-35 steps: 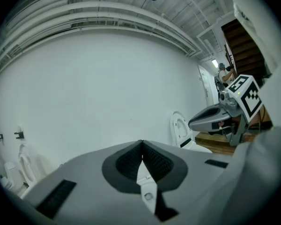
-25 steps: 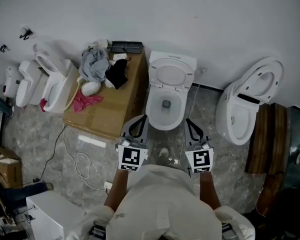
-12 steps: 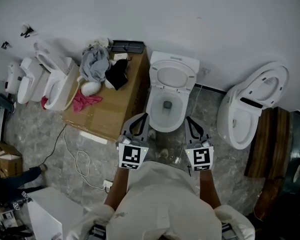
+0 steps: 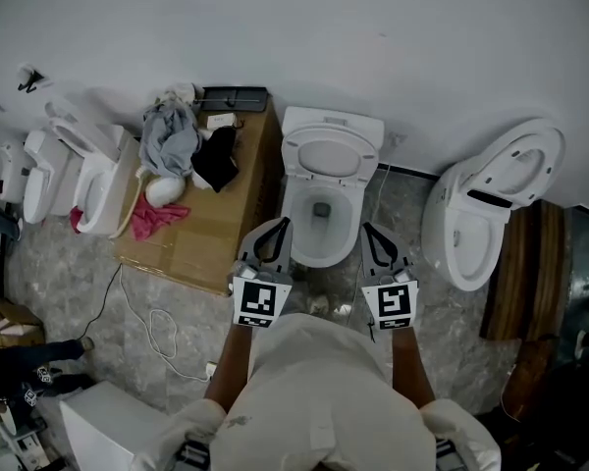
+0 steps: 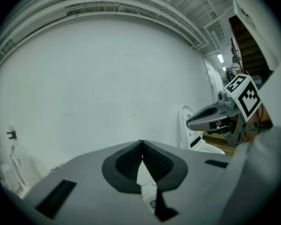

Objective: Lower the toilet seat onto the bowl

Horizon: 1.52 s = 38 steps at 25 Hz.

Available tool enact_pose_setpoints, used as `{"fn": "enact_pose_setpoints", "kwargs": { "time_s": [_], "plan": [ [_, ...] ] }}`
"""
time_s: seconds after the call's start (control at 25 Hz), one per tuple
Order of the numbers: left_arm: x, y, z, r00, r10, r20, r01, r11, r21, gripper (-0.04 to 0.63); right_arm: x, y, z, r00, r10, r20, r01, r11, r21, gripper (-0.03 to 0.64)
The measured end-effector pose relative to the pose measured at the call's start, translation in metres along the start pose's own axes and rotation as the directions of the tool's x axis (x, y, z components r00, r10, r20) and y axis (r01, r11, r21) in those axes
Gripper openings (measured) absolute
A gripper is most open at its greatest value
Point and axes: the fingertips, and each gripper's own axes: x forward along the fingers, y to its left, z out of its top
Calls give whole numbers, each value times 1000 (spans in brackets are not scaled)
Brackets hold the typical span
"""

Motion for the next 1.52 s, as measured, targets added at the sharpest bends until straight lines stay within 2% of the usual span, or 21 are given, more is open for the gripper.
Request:
{"fn": "enact_pose_setpoints", "kwargs": {
  "time_s": [0.52, 1.12, 1.52],
  "plan": [
    [94, 46, -25, 992, -113, -49, 113, 993, -19, 12, 86, -32, -18, 993, -62, -96, 64, 998, 19, 6],
    [173, 71, -70, 973, -207, -104, 202, 978, -57, 12, 165, -52, -59, 973, -95, -210, 100, 995, 13, 8],
    [216, 72, -97, 955, -265, -134, 264, 964, -27, 12, 204, -58, -86, 962, -97, -255, 104, 995, 12, 18]
  ]
}}
